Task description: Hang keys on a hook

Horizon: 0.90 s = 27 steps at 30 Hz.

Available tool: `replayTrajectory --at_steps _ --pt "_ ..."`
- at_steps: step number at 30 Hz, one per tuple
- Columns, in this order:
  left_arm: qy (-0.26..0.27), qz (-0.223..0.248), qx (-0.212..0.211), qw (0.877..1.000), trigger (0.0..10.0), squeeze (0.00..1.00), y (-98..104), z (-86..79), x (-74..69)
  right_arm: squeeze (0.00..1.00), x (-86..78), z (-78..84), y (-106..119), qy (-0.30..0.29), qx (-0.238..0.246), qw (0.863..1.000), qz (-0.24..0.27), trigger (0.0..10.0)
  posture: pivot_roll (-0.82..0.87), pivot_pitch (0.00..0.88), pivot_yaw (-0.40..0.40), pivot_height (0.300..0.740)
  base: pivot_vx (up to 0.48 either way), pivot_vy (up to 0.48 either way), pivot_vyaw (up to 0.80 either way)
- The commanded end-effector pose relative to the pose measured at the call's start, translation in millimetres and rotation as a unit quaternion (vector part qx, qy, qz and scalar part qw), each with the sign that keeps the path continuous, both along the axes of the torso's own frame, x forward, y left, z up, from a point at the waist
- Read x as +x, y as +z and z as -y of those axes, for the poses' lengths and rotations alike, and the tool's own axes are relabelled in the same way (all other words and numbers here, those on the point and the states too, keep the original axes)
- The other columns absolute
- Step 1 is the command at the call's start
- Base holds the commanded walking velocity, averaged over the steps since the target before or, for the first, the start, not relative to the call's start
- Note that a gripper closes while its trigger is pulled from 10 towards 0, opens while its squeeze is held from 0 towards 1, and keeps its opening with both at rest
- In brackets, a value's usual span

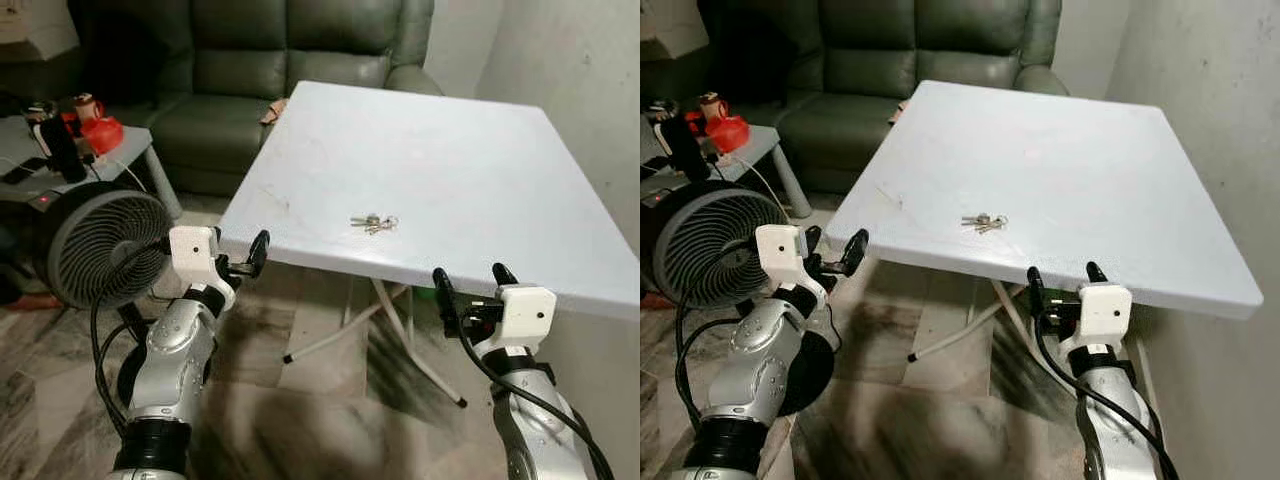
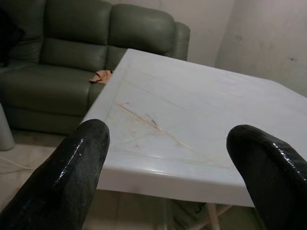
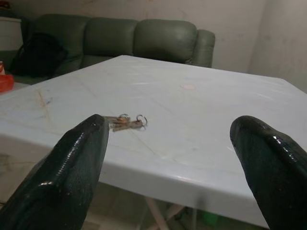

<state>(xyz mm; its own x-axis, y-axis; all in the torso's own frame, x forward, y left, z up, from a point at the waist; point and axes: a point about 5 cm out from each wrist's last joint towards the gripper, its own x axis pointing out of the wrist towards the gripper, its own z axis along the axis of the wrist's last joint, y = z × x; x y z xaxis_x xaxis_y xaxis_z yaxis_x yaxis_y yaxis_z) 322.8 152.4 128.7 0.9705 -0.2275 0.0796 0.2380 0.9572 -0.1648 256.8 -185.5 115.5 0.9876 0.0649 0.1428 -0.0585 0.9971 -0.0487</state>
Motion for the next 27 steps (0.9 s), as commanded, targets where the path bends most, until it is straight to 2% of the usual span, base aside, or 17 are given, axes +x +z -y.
replayTrajectory --at_steps 1,27 --pt "-0.003 -0.004 0.002 1.0 10.0 0.0 -0.8 -2.0 -0.2 0.0 0.1 -0.5 0.6 0.003 0.002 1.0 0.002 10.0 -0.04 0.027 -0.017 0.74 0.307 0.0 0.0" --pt "-0.005 -0.007 0.0 1.0 10.0 0.0 -2.3 1.4 0.8 0.0 0.0 1.0 0.7 0.009 -0.004 1.0 0.003 10.0 -0.05 0.03 -0.018 0.74 0.307 0.0 0.0"
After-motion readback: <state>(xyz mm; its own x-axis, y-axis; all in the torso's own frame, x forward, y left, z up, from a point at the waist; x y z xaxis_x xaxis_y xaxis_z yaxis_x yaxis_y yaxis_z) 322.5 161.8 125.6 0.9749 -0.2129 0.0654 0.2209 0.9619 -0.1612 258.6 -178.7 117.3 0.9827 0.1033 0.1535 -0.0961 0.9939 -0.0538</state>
